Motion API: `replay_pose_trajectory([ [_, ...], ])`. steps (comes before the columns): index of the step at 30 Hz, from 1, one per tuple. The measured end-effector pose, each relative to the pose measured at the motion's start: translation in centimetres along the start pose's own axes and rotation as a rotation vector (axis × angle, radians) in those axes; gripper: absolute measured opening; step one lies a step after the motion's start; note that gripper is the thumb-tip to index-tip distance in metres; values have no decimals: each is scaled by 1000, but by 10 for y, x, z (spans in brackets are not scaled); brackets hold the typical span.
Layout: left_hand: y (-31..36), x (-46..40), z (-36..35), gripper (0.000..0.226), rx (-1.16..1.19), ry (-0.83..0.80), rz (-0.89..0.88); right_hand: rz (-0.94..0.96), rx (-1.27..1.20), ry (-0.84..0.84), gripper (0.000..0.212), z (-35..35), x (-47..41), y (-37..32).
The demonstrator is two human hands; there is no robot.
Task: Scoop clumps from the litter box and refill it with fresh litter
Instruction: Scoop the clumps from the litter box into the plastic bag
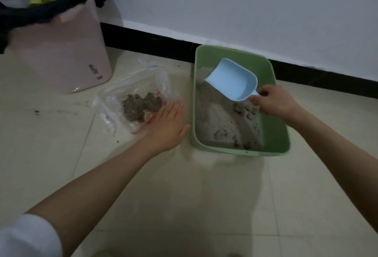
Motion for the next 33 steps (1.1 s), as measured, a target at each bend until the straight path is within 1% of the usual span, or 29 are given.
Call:
replay_pose_trajectory([
  [3, 24, -11, -8, 63, -56, -27, -16, -65, 124, -35, 31, 8, -1, 46],
  [6, 33, -16, -18, 64, -61, -77, 4, -127, 387, -130, 38, 6, -6, 80],
  [9, 36, -20, -21, 65, -72, -75, 15, -132, 553, -210, 36, 2, -9, 94],
  [12, 40, -23, -22, 65, -70, -40, 43, -106, 613, -257, 34, -4, -12, 97],
  [16, 41, -24, -29, 65, -38, -4, 71, -102, 565, -291, 33, -17, -20, 104],
  [20, 39, -24, -33, 66, -38, 42, 69, -106, 357, -395, 27, -37, -24, 114],
  [23, 38, -24, -36, 71, -47, 61, 68, -120, 207, -421, 24, -55, -26, 117],
  [27, 37, -24, -38, 71, -54, 94, 55, -97, 129, -449, 25, -90, -34, 103],
  [30, 37, -25, -40, 70, -50, 92, 54, -68, 208, -380, 25, -106, -42, 86],
  [33, 37, -25, -40, 76, -64, 97, 40, -20, 267, -270, 17, -105, -48, 78],
])
Point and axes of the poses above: each hand's wrist, its own x-axis away from the middle knuckle, its own z-axis out of the back of the hand, y = z × x, the point moved 5 cm from there along -x, towards the middle knuckle, and after that the axes turned 2 degrees about -x, right-handed, at the moved point
